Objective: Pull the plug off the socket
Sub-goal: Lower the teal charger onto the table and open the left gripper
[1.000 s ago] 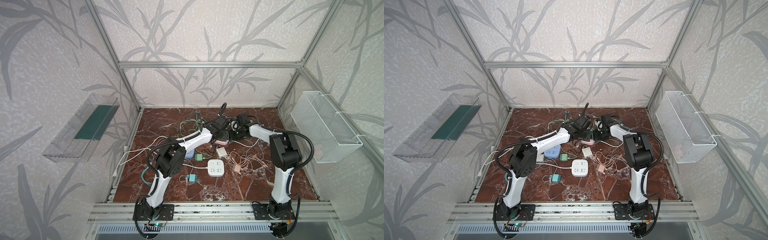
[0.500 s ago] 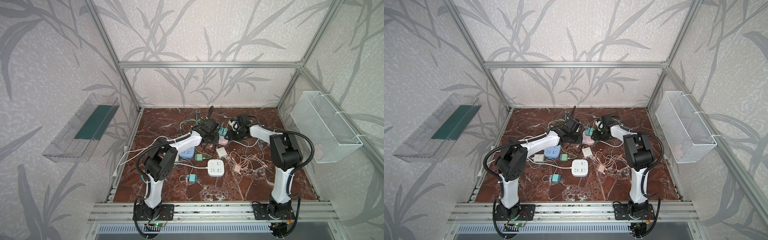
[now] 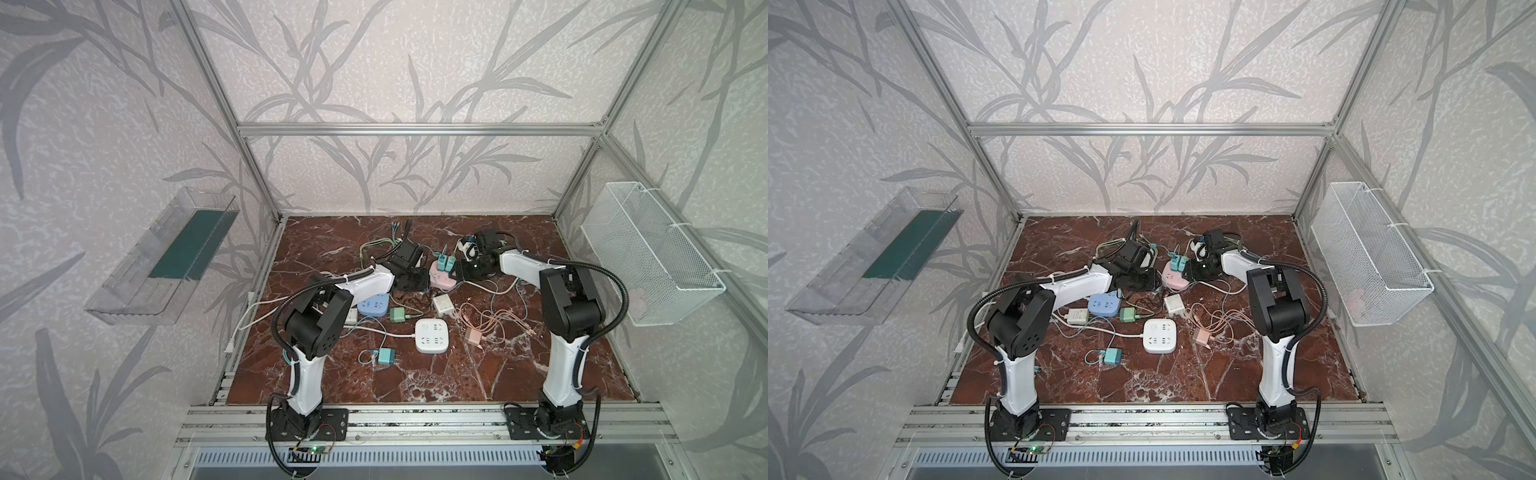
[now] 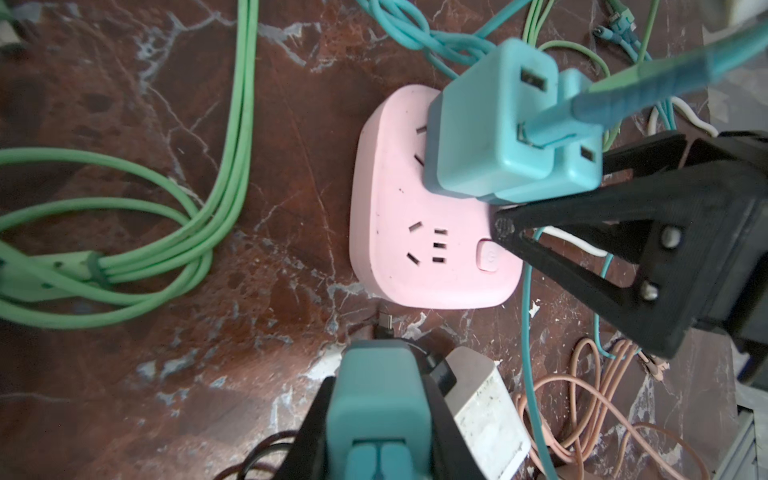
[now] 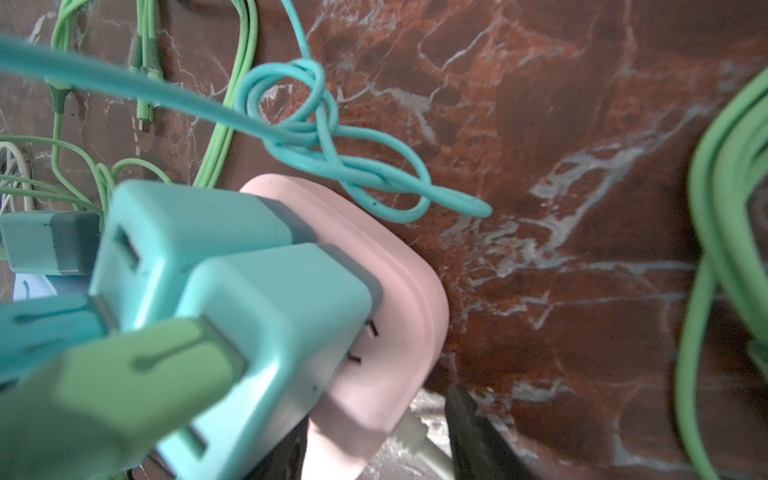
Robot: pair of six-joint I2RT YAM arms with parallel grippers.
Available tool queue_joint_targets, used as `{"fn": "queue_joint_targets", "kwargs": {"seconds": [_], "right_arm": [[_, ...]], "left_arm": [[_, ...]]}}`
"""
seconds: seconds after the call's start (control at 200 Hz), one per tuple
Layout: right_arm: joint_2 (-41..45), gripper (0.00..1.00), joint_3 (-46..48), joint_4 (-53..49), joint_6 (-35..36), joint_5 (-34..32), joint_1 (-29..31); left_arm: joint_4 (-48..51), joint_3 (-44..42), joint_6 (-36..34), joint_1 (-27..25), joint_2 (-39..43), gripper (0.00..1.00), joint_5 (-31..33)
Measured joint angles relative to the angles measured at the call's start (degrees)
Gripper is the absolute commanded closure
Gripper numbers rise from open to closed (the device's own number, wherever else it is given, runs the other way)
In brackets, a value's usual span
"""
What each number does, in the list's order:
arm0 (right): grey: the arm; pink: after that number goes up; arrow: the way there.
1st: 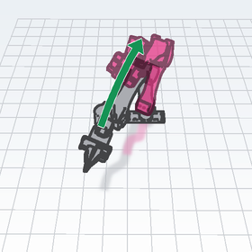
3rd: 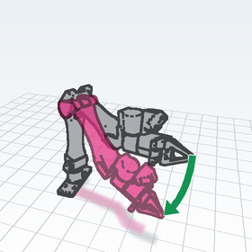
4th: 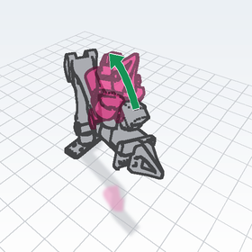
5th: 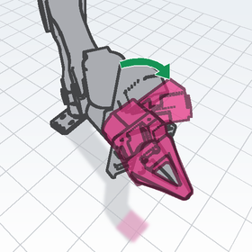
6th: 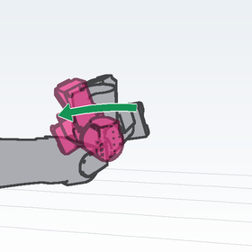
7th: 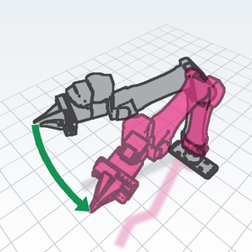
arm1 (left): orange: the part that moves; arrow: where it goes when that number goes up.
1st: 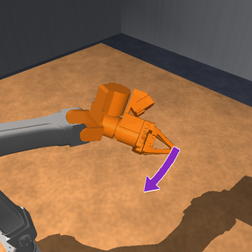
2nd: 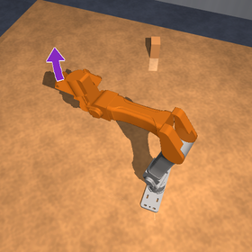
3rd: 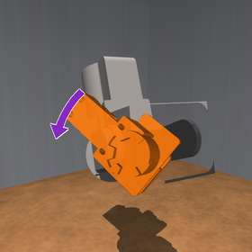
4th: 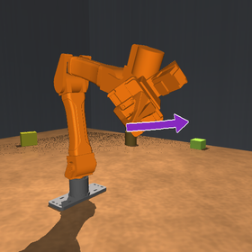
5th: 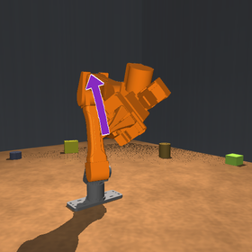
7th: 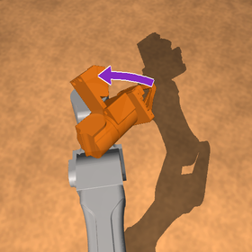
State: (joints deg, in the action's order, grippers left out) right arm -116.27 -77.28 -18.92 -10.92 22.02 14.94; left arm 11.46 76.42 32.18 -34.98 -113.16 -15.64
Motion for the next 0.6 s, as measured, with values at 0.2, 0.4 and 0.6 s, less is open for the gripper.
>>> {"fn": "queue_joint_targets", "kwargs": {"seconds": [0.2,0.4,0.6], "right_arm": [[0.1,0.46,0.2,0.2,0.0,0.0,0.0],[0.2,0.46,0.3,0.3,0.0,-0.1,0.0],[0.5,0.46,1.0,1.2,0.0,0.0,0.0]], "left_arm": [[-1.5,-2.3,0.5,0.3,0.0,0.82,-2.1],[-1.8,-3.5,1.0,1.1,0.0,0.78,-3.7],[-1.7,-3.5,1.3,1.9,0.0,0.70,-5.1]]}}
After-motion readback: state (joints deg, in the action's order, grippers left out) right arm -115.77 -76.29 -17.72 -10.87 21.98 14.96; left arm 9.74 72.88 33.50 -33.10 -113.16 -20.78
